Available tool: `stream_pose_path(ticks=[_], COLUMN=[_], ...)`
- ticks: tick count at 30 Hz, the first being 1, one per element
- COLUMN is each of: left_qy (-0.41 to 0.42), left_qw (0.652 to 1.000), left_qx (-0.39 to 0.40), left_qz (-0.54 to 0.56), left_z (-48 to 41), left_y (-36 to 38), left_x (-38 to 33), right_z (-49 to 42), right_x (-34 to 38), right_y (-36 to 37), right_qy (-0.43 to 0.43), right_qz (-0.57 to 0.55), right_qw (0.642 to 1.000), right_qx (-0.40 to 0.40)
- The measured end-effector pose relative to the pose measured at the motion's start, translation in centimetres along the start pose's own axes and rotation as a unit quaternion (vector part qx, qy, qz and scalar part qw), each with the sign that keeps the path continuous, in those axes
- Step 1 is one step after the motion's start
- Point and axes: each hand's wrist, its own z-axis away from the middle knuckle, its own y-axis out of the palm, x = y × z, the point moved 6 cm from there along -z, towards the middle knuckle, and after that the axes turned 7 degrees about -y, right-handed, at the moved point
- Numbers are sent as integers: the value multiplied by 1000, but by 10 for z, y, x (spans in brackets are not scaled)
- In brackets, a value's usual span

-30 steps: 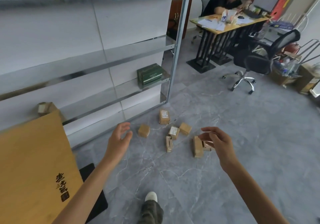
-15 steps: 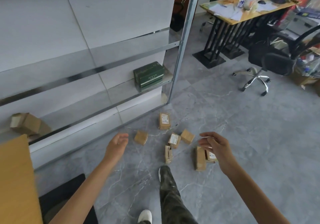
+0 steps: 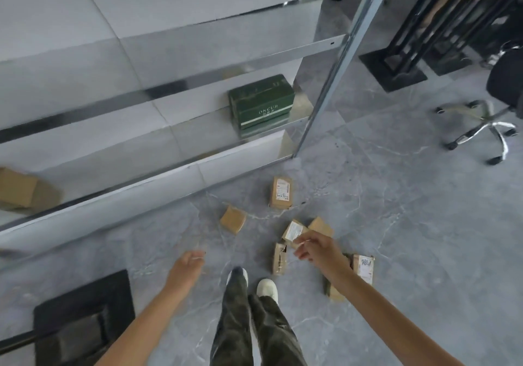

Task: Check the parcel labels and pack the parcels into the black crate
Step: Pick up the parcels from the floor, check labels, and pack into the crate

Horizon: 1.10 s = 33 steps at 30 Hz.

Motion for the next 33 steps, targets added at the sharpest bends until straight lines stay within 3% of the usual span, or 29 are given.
stream_pose_path(ticks=[5, 11, 16, 20, 24, 28, 33], left_qy=[-26, 16, 111, 86, 66, -1, 2], left_qw=[998, 992, 976, 956, 979, 986, 992], left_qx=[-3, -6, 28, 91, 101, 126, 127], left_qz=[-49, -126, -184, -264, -161, -108, -20], left_z=[-102, -312, -499, -602, -611, -543, -398], left_y=[35, 109, 191, 247, 271, 256, 201], left_x=[15, 36, 61, 85, 96, 93, 22], right_z=[-89, -256, -408, -488, -501, -446, -337], right_x=[-59, -194, -316, -358, -363, -343, -256], right_y=[54, 156, 255, 306, 322, 290, 206], right_qy=[71, 139, 184, 216, 219, 221, 189], right_qz=[17, -20, -76, -92, -136, -190, -181], right_qw=[997, 989, 972, 961, 951, 953, 965], right_qx=[23, 50, 123, 148, 173, 86, 2])
